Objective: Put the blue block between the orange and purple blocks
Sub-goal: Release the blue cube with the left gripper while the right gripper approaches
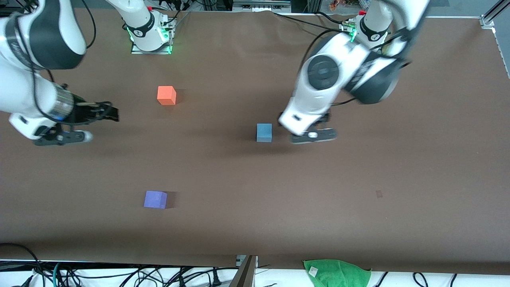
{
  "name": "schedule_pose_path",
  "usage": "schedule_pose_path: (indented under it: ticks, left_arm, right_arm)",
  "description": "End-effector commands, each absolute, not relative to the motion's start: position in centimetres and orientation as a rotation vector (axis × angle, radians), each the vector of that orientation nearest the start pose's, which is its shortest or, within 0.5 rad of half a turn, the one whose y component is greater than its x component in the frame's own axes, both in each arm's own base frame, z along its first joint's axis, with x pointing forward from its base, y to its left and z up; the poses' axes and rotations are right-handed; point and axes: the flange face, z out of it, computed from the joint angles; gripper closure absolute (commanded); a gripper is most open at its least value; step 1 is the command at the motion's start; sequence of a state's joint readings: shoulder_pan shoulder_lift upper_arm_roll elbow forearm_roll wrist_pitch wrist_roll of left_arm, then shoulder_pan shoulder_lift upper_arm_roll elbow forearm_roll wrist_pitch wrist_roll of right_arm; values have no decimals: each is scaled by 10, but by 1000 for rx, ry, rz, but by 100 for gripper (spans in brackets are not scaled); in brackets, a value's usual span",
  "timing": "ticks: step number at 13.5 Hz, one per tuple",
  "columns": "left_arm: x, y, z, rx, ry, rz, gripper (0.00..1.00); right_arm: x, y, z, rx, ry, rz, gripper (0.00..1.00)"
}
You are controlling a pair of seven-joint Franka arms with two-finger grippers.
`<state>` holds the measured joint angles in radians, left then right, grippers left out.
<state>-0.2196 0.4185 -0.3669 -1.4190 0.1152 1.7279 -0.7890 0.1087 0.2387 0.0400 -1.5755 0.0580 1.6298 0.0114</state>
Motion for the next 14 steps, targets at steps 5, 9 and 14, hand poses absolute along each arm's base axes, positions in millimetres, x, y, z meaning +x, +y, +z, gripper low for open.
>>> schedule_pose_path:
  ticks: [5, 9, 14]
  left_arm:
    - [621, -133, 553, -3094, -272, 72, 0]
    - [628, -79, 552, -3108, -139, 105, 0]
    - [584, -59, 604, -3128, -36, 141, 0]
  right_arm:
    - [599, 266, 428, -3049, -43, 234, 0]
    - [571, 386, 361, -3037, 221, 135, 0]
    - [527, 491, 290, -3024, 347, 57, 0]
